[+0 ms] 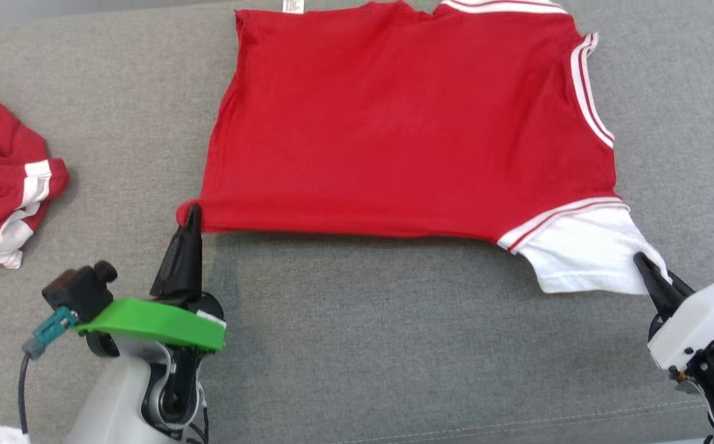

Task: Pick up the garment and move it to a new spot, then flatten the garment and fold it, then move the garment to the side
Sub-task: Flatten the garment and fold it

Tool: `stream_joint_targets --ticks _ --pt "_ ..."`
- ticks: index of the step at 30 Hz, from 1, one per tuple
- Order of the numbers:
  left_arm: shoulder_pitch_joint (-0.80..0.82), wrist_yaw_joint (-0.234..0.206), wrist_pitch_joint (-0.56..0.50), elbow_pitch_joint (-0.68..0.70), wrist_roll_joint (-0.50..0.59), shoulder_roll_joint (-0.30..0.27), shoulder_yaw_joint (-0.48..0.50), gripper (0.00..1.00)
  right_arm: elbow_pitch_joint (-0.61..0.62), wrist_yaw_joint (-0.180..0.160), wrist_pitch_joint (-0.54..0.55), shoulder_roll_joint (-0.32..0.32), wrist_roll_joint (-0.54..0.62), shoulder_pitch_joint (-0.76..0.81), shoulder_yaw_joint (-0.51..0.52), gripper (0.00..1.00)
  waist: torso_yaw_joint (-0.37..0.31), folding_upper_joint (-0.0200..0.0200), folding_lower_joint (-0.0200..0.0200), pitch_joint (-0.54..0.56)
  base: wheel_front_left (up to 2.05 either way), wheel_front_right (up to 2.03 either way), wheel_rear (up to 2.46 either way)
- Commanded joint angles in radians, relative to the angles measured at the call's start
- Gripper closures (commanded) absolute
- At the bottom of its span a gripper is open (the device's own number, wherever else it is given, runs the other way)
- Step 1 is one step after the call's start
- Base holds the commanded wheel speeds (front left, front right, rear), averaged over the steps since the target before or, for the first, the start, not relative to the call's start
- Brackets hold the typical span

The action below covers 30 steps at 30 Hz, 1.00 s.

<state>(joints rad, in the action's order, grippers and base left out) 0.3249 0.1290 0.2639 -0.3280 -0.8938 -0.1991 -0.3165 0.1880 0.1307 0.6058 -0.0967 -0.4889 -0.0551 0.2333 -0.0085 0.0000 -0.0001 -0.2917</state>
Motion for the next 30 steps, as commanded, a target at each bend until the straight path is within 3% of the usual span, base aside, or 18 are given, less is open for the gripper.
stream_joint_targets --ticks 1,13,21,30 --pt "-0.039 0.003 0.001 -0.003 0.007 -0.001 0.012 1.00 0.028 0.000 0.026 0.007 0.019 0.022 0.025 1.00 0.027 0.0000 0.0001 0.045 0.00 0.00 0.00" --pt "-0.196 -0.030 -0.045 -0.011 0.019 -0.016 -0.035 1.00 0.088 0.000 0.187 0.043 0.189 0.136 0.071 1.00 0.072 0.0000 0.0001 0.100 0.00 0.00 0.00" --pt "-0.268 -0.068 -0.128 0.039 0.010 -0.042 -0.066 1.00 0.138 0.000 0.321 0.044 0.180 0.202 0.064 1.00 0.078 0.0000 0.0001 0.110 0.00 0.00 0.00" --pt "-0.211 -0.076 -0.127 0.093 0.017 -0.023 -0.073 1.00 0.171 0.000 0.247 0.037 0.192 0.106 0.053 1.00 0.072 0.0000 0.0001 0.103 0.00 0.00 0.00"
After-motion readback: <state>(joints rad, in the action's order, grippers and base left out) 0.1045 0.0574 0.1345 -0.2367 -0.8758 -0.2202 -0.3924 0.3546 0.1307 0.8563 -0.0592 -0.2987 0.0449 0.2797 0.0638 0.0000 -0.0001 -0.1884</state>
